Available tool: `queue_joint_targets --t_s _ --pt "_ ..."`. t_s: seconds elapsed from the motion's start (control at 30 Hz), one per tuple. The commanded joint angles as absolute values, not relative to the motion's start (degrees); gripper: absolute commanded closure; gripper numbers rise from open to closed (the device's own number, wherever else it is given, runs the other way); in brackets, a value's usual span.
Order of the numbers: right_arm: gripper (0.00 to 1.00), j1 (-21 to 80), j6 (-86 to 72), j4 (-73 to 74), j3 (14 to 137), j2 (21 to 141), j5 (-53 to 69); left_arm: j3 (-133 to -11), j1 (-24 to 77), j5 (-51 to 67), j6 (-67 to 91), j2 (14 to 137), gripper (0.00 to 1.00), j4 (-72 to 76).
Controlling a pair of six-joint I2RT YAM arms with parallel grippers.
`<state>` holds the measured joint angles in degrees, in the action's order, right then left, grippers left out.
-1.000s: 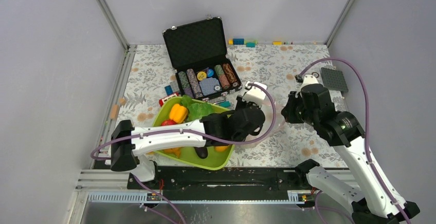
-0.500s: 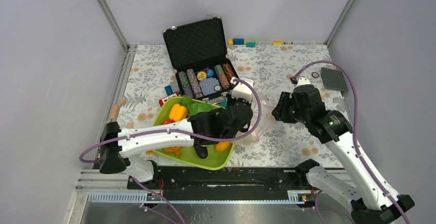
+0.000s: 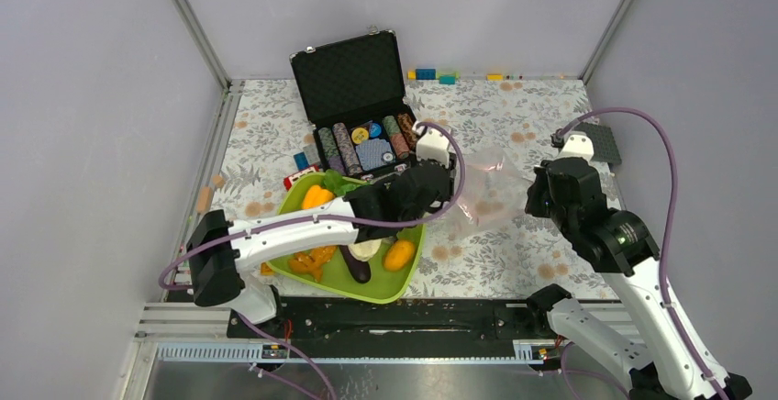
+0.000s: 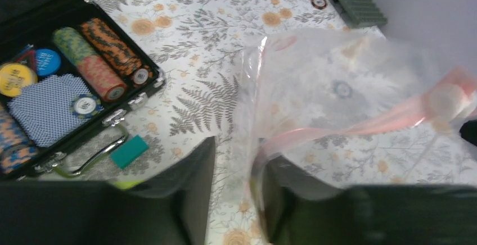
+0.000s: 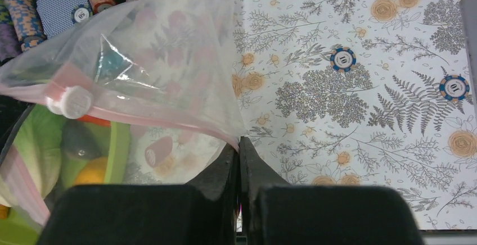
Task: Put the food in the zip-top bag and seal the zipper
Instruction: Open the zipper of the food storage bag at the center of the board.
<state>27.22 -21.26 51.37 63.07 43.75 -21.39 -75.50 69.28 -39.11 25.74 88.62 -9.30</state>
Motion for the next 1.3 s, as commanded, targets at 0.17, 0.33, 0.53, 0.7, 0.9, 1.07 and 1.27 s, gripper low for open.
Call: queue_joint_targets --t_s 0.17,0.33,0.53,0.7,0.9,1.07,1.27 --pt "1.0 26.8 -16.3 47.9 60.4 46.2 -11.4 -69.3 66.9 -10.8 22.1 87.5 0.24 4.0" --pt "1.0 26.8 -17.1 47.1 59.9 48.7 -9.3 -64.1 67.0 -9.0 24.6 83.2 0.05 4.8" --pt "1.0 26.9 -17.7 47.8 60.6 49.5 -7.1 -57.4 67.9 -6.9 25.4 74.3 0.01 3.1" --pt "1.0 27.4 -17.7 50.7 63.7 50.9 -9.8 -51.6 68.0 -13.4 29.3 64.8 0.01 -4.0" --pt "1.0 27.3 -15.9 62.8 79.1 54.9 -38.7 -47.5 67.9 -26.6 33.2 55.1 0.01 -12.4" --pt "1.0 27.3 -14.2 72.3 90.8 61.8 -68.7 -47.3 66.8 -32.8 33.8 50.7 0.01 -17.0" --pt "1.0 27.7 -11.6 69.8 91.8 69.9 -67.3 -44.9 65.5 -37.4 37.0 46.0 0.01 -19.7"
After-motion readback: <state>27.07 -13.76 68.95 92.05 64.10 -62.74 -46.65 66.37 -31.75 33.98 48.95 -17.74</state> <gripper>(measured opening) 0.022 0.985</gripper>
